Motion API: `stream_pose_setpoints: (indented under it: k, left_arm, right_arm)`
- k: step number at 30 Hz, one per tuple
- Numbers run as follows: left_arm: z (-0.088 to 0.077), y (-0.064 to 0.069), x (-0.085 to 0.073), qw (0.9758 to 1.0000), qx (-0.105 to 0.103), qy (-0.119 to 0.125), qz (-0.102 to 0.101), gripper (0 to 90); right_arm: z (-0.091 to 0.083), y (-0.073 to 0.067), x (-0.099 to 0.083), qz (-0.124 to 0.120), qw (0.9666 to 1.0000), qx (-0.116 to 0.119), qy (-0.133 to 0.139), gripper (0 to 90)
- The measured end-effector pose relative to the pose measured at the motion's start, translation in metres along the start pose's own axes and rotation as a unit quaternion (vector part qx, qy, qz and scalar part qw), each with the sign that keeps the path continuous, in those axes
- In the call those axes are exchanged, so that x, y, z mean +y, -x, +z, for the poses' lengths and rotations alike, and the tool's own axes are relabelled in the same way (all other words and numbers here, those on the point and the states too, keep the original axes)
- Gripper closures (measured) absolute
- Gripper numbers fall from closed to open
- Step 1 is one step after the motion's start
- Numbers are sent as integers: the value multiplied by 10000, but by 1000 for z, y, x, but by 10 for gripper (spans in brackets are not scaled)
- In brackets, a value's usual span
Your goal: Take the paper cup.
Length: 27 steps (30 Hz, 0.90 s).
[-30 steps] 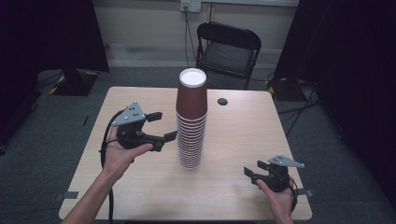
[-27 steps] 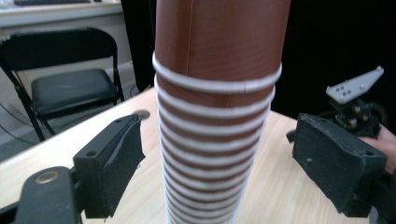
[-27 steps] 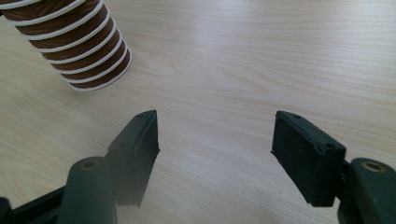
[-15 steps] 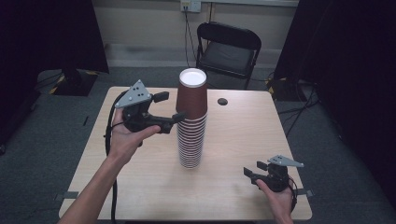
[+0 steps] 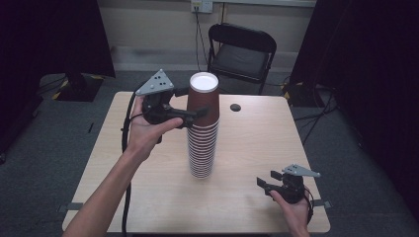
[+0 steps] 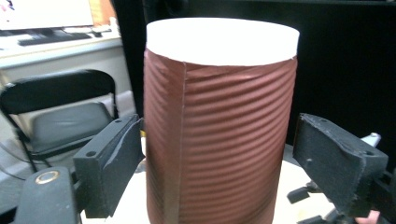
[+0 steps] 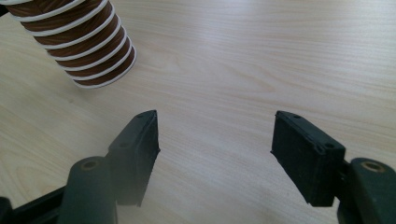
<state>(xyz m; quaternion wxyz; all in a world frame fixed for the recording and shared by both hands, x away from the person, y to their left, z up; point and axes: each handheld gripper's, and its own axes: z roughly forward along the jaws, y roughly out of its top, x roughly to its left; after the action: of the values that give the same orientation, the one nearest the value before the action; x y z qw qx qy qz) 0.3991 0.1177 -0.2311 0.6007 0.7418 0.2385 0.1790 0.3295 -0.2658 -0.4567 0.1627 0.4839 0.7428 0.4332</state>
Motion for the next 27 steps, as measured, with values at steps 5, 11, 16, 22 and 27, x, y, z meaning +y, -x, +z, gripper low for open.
stream_pose_setpoints:
  k: [5, 11, 16, 22, 27]
  left_arm:
    - [9, -1, 2, 9999, 22, -127, 83, 153]
    - [16, -3, 2, 9998, -4, -215, 37, 144]
    - [25, -2, 0, 9993, 20, -363, 2, 118]
    - [42, 1, -4, 9973, 168, -712, -100, 106]
    - [45, 0, -7, 9975, 100, -694, 41, 103]
  right_arm:
    - [1, 0, 0, -16, 10000, 51, -8, 320]
    - [1, 0, -1, -22, 10000, 77, 23, 331]
    - [2, -1, -1, -56, 10000, 73, -23, 333]
    - [3, -1, -2, -54, 10000, 61, -32, 333]
    - [3, -2, -2, -84, 9999, 99, -63, 333]
